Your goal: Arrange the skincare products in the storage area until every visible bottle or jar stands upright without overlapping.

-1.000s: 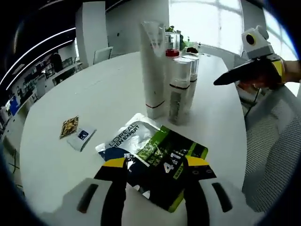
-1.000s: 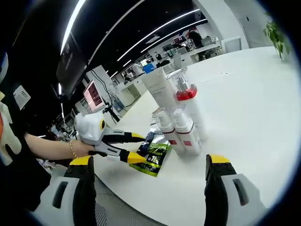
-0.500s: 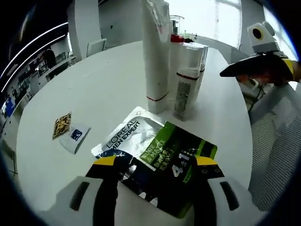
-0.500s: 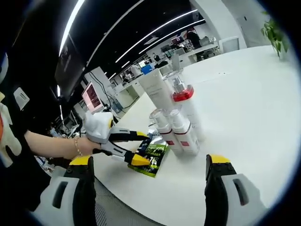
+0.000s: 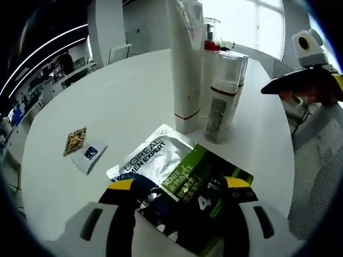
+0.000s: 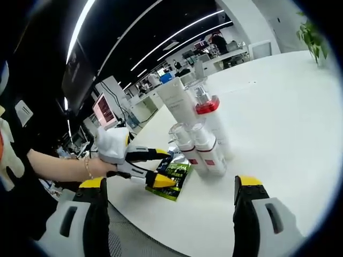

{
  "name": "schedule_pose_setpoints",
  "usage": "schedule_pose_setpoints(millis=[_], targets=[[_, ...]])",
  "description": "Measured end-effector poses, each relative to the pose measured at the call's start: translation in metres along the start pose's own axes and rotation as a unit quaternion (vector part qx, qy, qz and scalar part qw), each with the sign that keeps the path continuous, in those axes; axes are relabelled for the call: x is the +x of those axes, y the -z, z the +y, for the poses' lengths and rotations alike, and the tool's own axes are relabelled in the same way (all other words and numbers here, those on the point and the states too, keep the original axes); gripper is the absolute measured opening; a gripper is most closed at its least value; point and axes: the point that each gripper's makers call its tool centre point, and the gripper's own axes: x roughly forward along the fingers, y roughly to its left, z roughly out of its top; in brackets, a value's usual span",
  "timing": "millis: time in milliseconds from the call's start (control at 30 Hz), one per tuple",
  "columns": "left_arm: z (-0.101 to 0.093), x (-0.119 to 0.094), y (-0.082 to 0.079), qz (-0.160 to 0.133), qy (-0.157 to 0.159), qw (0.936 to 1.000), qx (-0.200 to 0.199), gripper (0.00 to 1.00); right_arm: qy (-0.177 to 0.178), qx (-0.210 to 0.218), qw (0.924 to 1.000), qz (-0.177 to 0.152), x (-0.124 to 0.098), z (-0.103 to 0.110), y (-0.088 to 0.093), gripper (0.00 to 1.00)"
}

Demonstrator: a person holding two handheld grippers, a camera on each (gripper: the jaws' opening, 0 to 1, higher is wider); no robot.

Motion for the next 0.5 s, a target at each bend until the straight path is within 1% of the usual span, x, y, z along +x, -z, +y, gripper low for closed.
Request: schedule_pose_setpoints(millis=[200,500], targets=[[-0.0007,0.0020,-0.0020,-0.007,-0.017,0.9998,-0.006,0.65,0.000,0.001,1.0000,0.000,-0.0003,-0.0004,-0.0002,0.98],[0.0041,0.0031,-0.0014,-0.009,-0.031,0.9992,-0.022,0.67,0.001,0.002,1.0000,0.000,-0.0001,-0.0006,-0.0002,0.97]])
